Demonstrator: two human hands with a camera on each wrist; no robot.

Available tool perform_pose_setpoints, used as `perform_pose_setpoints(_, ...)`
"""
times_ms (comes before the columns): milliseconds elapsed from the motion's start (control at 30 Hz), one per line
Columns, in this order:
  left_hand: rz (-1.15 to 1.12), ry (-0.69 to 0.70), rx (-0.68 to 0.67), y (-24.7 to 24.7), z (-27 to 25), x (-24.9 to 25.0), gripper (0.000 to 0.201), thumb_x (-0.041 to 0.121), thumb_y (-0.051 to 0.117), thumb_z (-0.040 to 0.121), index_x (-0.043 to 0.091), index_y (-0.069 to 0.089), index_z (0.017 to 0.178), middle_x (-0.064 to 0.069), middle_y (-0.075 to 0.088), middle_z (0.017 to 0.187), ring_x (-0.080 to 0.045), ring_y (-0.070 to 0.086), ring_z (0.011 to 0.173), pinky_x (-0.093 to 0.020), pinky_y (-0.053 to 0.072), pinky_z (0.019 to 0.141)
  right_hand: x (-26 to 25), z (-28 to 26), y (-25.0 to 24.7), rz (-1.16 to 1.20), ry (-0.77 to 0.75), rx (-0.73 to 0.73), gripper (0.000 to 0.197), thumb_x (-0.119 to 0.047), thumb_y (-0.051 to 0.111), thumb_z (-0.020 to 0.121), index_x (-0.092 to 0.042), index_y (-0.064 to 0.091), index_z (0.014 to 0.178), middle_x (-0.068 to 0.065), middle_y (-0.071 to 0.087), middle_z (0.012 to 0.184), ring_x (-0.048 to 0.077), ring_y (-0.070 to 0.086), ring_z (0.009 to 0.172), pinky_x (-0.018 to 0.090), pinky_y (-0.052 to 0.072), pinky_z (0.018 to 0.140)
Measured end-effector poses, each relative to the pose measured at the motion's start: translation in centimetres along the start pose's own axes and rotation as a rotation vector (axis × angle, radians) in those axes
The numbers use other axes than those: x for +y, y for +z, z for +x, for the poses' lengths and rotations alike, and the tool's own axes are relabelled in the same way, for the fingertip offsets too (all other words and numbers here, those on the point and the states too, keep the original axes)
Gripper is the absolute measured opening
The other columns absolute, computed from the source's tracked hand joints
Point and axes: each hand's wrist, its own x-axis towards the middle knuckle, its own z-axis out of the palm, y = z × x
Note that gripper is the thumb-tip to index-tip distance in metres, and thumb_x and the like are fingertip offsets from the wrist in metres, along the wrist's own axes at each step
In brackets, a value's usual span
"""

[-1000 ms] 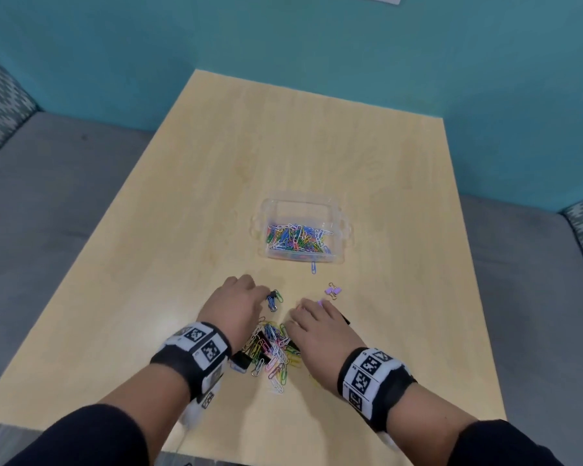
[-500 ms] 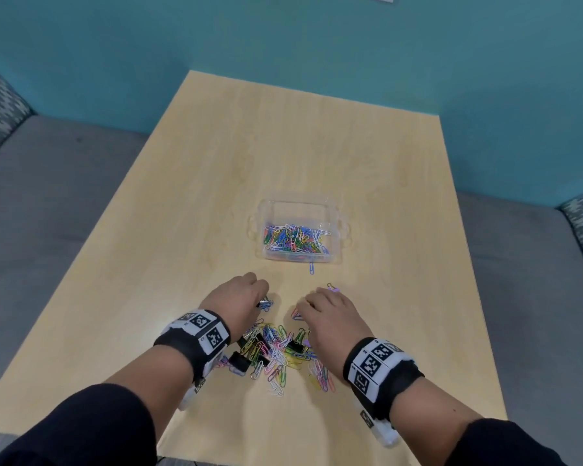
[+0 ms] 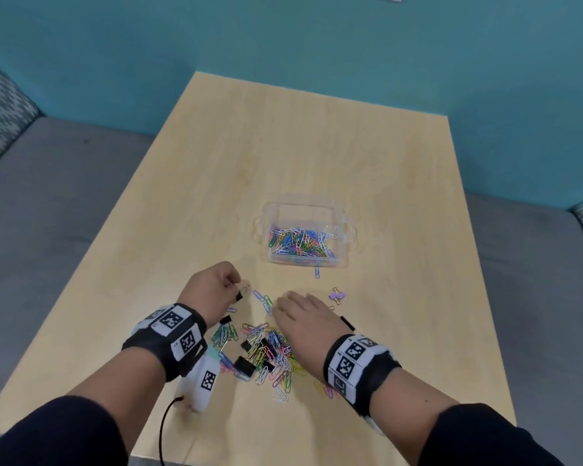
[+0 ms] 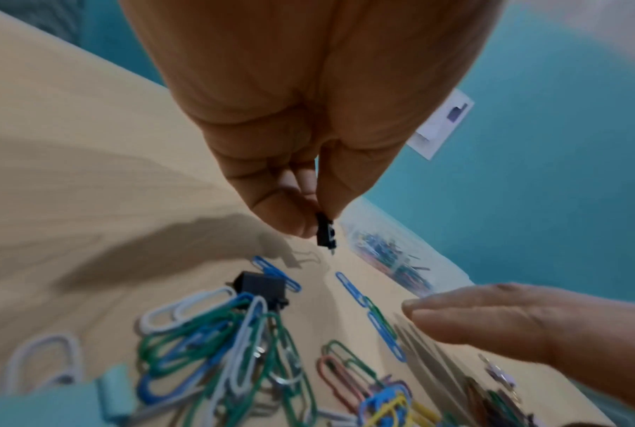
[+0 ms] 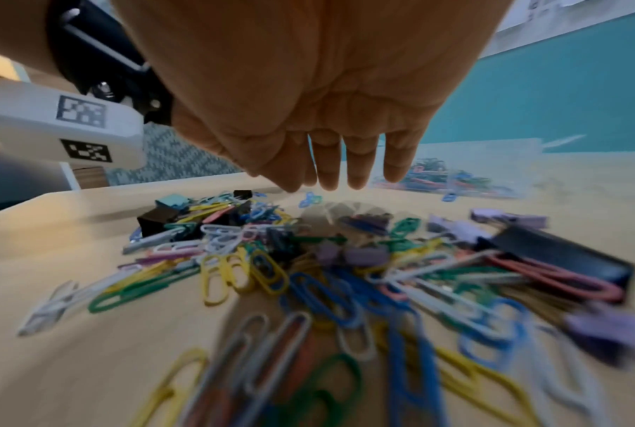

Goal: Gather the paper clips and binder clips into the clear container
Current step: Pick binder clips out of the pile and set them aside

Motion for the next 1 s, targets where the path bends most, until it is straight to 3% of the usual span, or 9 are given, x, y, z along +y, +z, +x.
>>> perform_pose_setpoints(67, -0.013, -0.034, 0.058, -0.3, 0.1, -0.7, 0.016, 0.012, 0.056, 0.082, 0.026, 0.063, 0.085, 0.009, 0.068, 0.073, -0.013, 0.061, 0.071, -0.024, 0.045, 0.062, -0.8, 1.0, 0.0, -0.026, -0.021, -0.031, 0.065, -0.004, 0.05, 0.08, -0.001, 0.029, 0.142, 0.016, 0.031, 0.147, 0.035, 0.022, 0.138, 0.051, 0.025, 0.111)
perform_pose_setpoints(233, 0.059, -0.017, 0.174, -1.1, -1.4, -1.7, 0.023, 0.01, 0.053, 0.088, 0.019, 0.066, 0.104, 0.0, 0.06, 0.103, -0.013, 0.052, 0.085, -0.024, 0.038, 0.077, -1.1, 1.5, 0.4, -0.133, -0.012, -0.165, 0.065, -0.013, 0.045, 0.089, -0.002, 0.018, 0.147, 0.017, 0.014, 0.156, 0.033, 0.012, 0.144, 0.05, 0.014, 0.116)
perform_pose_setpoints(367, 0.06, 0.092, 0.19, -1.1, -5.0, -2.7, 0.02, 0.009, 0.057, 0.088, 0.019, 0.066, 0.102, 0.003, 0.058, 0.098, -0.012, 0.055, 0.083, -0.026, 0.041, 0.075, 0.2, -0.6, 0.0, -0.093, -0.082, -0.118, 0.053, -0.007, 0.049, 0.083, -0.005, 0.04, 0.136, 0.016, 0.042, 0.139, 0.034, 0.039, 0.128, 0.046, 0.029, 0.109)
perform_pose_setpoints(433, 0.064, 0.128, 0.171, -0.6, -6.8, -3.4, 0.021, 0.007, 0.06, 0.085, 0.02, 0.067, 0.1, 0.005, 0.057, 0.095, -0.015, 0.057, 0.086, -0.03, 0.044, 0.077, 2.0, -0.7, -0.8, -0.014, 0.04, -0.053, 0.054, -0.003, 0.05, 0.081, -0.004, 0.041, 0.134, 0.017, 0.044, 0.138, 0.035, 0.045, 0.121, 0.045, 0.036, 0.105)
perform_pose_setpoints(567, 0.083, 0.169, 0.122, 0.6, -9.8, -3.7, 0.023, 0.014, 0.054, 0.08, 0.019, 0.068, 0.098, 0.005, 0.057, 0.094, -0.018, 0.057, 0.088, -0.031, 0.044, 0.078, 4.7, 0.8, -1.1, 0.027, 0.267, -0.068, 0.056, -0.029, 0.042, 0.096, -0.004, 0.026, 0.143, 0.019, 0.027, 0.15, 0.033, 0.029, 0.135, 0.043, 0.025, 0.112)
perform_pose_setpoints(667, 0.073, 0.179, 0.091, 1.1, -11.2, -3.6, 0.031, 0.028, 0.045, 0.079, 0.022, 0.068, 0.099, 0.008, 0.057, 0.095, -0.015, 0.056, 0.089, -0.028, 0.042, 0.077, 3.3, 1.6, -0.2, 0.034, 0.265, -0.138, 0.063, -0.042, 0.031, 0.098, -0.005, 0.019, 0.146, 0.019, 0.014, 0.156, 0.031, 0.011, 0.144, 0.048, 0.013, 0.117)
perform_pose_setpoints(767, 0.098, 0.196, 0.074, 1.5, -11.9, -3.8, 0.039, 0.038, 0.038, 0.078, 0.024, 0.067, 0.1, 0.011, 0.057, 0.097, -0.013, 0.055, 0.09, -0.022, 0.038, 0.077, 0.7, 0.6, 0.8, 0.001, 0.183, -0.13, 0.064, -0.047, 0.029, 0.098, -0.005, 0.019, 0.145, 0.021, 0.014, 0.155, 0.032, 0.011, 0.144, 0.051, 0.011, 0.117)
perform_pose_setpoints(900, 0.11, 0.252, 0.088, 1.4, -12.6, -4.3, 0.036, 0.038, 0.039, 0.081, 0.024, 0.066, 0.099, 0.012, 0.057, 0.098, -0.013, 0.055, 0.088, -0.017, 0.035, 0.077, -0.4, -3.0, 1.8, 0.087, 0.019, 0.01, 0.048, -0.033, 0.042, 0.096, -0.009, 0.038, 0.137, 0.013, 0.042, 0.141, 0.03, 0.04, 0.13, 0.043, 0.031, 0.111)
perform_pose_setpoints(1000, 0.111, 0.271, 0.102, 1.5, -13.2, -4.7, 0.033, 0.039, 0.039, 0.083, 0.025, 0.066, 0.098, 0.013, 0.056, 0.097, -0.012, 0.055, 0.086, -0.019, 0.036, 0.076, 2.9, -5.4, 1.8, 0.167, 0.215, 0.136, 0.054, -0.005, 0.049, 0.084, -0.006, 0.043, 0.138, 0.016, 0.046, 0.141, 0.032, 0.046, 0.128, 0.041, 0.039, 0.106)
